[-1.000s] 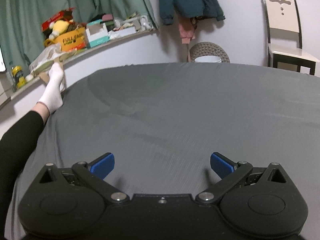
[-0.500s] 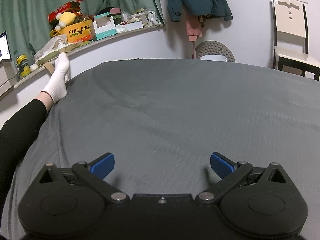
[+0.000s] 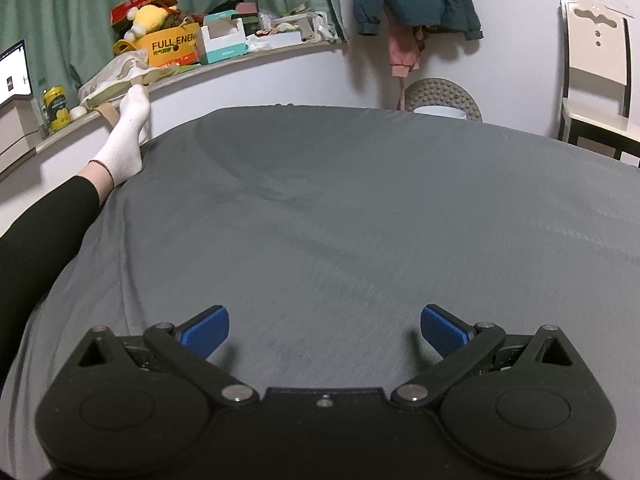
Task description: Fold clothes
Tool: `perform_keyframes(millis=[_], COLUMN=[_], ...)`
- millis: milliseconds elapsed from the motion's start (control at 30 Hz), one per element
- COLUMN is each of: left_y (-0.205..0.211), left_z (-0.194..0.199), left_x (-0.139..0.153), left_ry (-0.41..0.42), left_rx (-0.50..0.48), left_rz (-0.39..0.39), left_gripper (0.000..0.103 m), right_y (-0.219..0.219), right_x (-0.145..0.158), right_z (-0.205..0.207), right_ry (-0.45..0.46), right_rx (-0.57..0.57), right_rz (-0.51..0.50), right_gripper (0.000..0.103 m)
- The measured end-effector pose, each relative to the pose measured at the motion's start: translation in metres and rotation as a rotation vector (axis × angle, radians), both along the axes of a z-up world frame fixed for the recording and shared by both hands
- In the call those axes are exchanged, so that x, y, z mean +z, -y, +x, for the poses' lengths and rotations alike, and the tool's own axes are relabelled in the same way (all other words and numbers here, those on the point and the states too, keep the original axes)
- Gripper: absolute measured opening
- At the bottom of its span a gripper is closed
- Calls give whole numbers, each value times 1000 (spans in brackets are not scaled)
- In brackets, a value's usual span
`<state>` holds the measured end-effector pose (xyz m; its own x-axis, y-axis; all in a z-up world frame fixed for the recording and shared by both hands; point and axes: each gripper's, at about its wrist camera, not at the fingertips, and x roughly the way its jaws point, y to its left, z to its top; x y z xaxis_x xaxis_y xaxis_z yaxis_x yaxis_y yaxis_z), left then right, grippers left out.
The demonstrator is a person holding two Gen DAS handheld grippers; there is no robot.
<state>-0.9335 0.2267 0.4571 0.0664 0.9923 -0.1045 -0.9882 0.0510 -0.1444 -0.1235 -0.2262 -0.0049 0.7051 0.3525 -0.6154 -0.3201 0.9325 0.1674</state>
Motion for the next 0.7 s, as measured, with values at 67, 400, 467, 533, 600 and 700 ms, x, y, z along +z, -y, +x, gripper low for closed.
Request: perform_keyframes(millis=[67, 400, 467, 533, 600, 700], left_y=[3, 86, 121, 159, 179, 190], left_z=[38, 310, 369, 419, 442, 461], left_x=[23, 143, 153, 149, 137, 105], left_ry=[-25, -21, -101, -211, -277, -389], left_rx=[-101, -924, -1057, -1137, -1180, -1205], left_rz=[57, 386, 382, 372, 333, 237], left_gripper=[3, 0, 0, 0, 0, 3], right_y=[1, 14, 20, 26, 31, 34], right_x=[0, 3, 4, 4, 2, -5], right_z=[0, 0, -1, 1, 5, 12], right_ry=[-3, -10, -11, -20, -41, -93], right_rx=[1, -28, -42, -49, -70, -91], right_rz=[0, 77, 92, 113, 149, 187], right_gripper=[103, 103, 103, 103, 103, 103])
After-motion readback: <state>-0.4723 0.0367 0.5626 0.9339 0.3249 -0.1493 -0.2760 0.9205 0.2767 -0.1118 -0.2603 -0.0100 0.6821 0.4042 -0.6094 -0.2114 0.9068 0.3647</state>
